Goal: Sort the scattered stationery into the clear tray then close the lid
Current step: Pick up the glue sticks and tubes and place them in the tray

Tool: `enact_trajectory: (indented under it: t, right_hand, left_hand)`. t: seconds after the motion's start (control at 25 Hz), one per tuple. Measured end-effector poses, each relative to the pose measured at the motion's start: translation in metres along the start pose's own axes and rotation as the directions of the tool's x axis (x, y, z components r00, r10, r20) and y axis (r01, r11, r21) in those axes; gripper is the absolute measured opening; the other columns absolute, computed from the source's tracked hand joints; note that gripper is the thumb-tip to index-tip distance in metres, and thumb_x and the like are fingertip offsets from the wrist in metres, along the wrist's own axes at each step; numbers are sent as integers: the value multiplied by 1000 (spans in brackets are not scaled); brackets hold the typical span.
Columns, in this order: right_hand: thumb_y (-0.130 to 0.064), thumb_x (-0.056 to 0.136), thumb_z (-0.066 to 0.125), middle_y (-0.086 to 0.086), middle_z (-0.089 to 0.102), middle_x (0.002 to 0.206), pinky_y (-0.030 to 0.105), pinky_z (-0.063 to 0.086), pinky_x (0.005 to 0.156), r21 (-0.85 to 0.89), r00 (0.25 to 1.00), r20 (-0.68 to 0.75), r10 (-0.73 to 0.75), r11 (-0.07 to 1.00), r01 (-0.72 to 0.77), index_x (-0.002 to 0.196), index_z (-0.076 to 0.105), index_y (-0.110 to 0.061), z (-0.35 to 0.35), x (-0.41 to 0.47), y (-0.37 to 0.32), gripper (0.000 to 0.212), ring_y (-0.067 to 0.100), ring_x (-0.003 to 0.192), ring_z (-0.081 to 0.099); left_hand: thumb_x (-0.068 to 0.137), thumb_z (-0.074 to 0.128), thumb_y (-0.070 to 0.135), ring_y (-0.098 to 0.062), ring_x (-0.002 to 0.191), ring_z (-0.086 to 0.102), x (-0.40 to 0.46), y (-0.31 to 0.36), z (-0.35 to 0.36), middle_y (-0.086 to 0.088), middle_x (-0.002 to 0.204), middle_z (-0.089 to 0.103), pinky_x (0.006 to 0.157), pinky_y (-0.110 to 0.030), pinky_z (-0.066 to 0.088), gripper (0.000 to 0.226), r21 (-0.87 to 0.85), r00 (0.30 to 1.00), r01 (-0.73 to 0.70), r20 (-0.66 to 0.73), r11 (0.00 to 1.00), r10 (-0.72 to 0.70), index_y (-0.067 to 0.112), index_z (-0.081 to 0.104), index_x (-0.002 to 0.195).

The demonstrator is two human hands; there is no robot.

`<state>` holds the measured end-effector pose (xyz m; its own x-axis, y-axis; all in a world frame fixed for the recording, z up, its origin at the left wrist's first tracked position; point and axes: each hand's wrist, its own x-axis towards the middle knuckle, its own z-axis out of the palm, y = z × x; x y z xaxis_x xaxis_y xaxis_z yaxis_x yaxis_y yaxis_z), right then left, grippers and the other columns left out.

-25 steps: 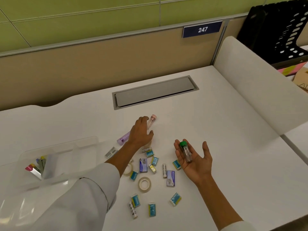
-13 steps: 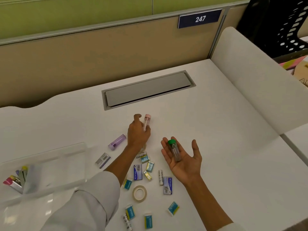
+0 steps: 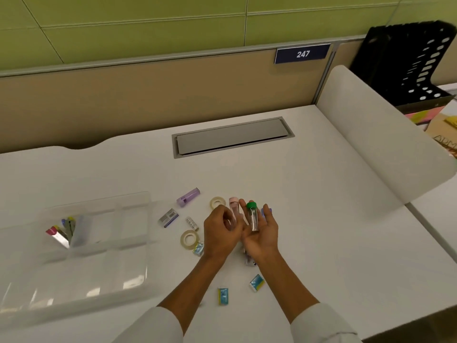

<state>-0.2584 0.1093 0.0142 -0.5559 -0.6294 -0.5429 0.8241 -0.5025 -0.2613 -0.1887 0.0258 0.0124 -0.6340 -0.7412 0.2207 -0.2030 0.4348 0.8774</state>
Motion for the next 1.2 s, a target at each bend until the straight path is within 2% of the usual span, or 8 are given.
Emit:
enact_trajectory:
  t: [0.16,0.36,0.48,0.56,0.64,0.76,1.04,1.2]
  right_hand:
    - [-36,92,62,20,62,137,53,49,104,3,999,-17,38,999,-38,137,56,-6,2,-9,17,55,37,126,60]
    - [-34,94,60,25,62,135,49,61,84,99,995,20,96,990,-98,143,50,-6,1,-14,30,57,41,127,58]
    - [-34,96,59,24,60,138,48,60,85,101,993,24,117,988,-119,143,50,-6,0,-9,35,56,41,128,57]
    - [-35,94,60,24,58,140,48,59,87,105,992,34,125,986,-128,141,52,-6,-2,-6,35,55,41,129,56]
    - [-35,92,62,23,55,144,47,58,89,104,990,39,136,985,-140,135,56,-7,-3,-2,33,52,39,131,54]
    - [-35,96,58,19,51,147,47,55,93,84,987,21,157,984,-158,136,58,-9,-6,2,34,49,39,134,52]
    - [-35,98,56,20,52,146,47,52,95,66,987,-15,161,985,-160,142,53,-9,-7,8,35,51,39,131,53]
    - [-32,97,56,22,56,142,48,56,90,61,986,-6,167,984,-166,140,54,-7,-5,8,39,49,39,130,55]
  left_hand:
    - [73,73,52,-10,52,52,-3,-4,-33,10,62,55,47,-21,42,36,203,993,-118,34,972,114,22,53,72]
    - [85,66,42,-14,67,54,36,-29,-70,4,73,57,55,-26,43,28,362,989,-98,-65,927,130,17,54,79]
    - [89,61,34,-20,90,56,65,-46,-75,-6,97,61,64,-29,47,26,570,1000,-29,22,821,20,13,55,102]
    - [89,61,28,-23,105,52,83,-52,-74,-10,115,57,76,-33,51,36,721,988,-6,113,693,-109,9,50,118]
    - [89,60,24,-25,113,48,97,-56,-71,-12,123,53,83,-33,49,42,812,965,-24,172,584,-199,7,46,124]
    - [87,60,21,-26,116,46,110,-62,-64,-12,124,53,86,-33,46,43,850,939,-66,229,522,-255,8,45,126]
    - [83,62,8,-25,108,54,110,-65,-56,-11,119,56,84,-33,49,42,770,936,-75,273,634,-222,9,46,122]
    - [84,63,6,-27,107,54,104,-61,-60,-12,120,57,85,-36,51,41,609,981,23,141,793,-137,9,49,123]
